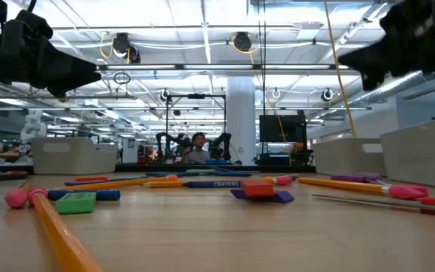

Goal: Sort crayons/erasers/pens/pencils in bins
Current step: Put the orange pencil into the top right gray bin

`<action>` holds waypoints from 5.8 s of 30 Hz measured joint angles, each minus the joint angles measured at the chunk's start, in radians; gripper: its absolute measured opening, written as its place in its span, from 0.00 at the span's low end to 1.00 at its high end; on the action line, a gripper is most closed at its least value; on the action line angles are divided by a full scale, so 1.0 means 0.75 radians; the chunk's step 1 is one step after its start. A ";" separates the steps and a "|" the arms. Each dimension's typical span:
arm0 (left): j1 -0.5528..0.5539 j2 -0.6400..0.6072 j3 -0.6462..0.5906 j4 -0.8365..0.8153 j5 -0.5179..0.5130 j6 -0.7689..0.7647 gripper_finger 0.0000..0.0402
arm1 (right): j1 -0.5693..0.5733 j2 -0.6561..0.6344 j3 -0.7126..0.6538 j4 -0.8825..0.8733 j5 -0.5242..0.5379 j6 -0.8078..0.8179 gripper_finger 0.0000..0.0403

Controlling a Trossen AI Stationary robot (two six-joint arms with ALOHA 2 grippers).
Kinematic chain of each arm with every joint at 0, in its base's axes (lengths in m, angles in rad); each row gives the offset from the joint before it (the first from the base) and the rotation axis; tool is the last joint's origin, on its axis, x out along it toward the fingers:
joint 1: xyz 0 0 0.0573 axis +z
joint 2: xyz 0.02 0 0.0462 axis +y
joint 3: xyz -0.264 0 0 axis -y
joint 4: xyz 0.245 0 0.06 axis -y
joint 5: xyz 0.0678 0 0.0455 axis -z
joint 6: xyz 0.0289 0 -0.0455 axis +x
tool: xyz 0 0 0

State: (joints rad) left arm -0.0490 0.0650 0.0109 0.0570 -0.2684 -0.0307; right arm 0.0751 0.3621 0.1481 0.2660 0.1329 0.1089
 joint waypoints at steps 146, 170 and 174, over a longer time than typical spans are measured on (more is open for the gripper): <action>0.000 0.000 0.000 0.000 0.000 0.000 0.49 | -0.508 1.887 1.169 -1.170 -0.245 -0.855 0.04; 0.000 0.000 0.000 0.000 0.000 0.000 0.49 | -0.568 1.377 1.165 -1.168 0.067 -0.294 0.05; 0.000 0.000 0.000 0.000 0.000 0.000 0.49 | -0.683 1.238 1.166 -1.196 0.235 -0.099 0.05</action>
State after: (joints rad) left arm -0.0492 0.0653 0.0107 0.0570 -0.2684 -0.0306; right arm -0.4368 1.2908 1.0229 -0.6309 0.3088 0.0348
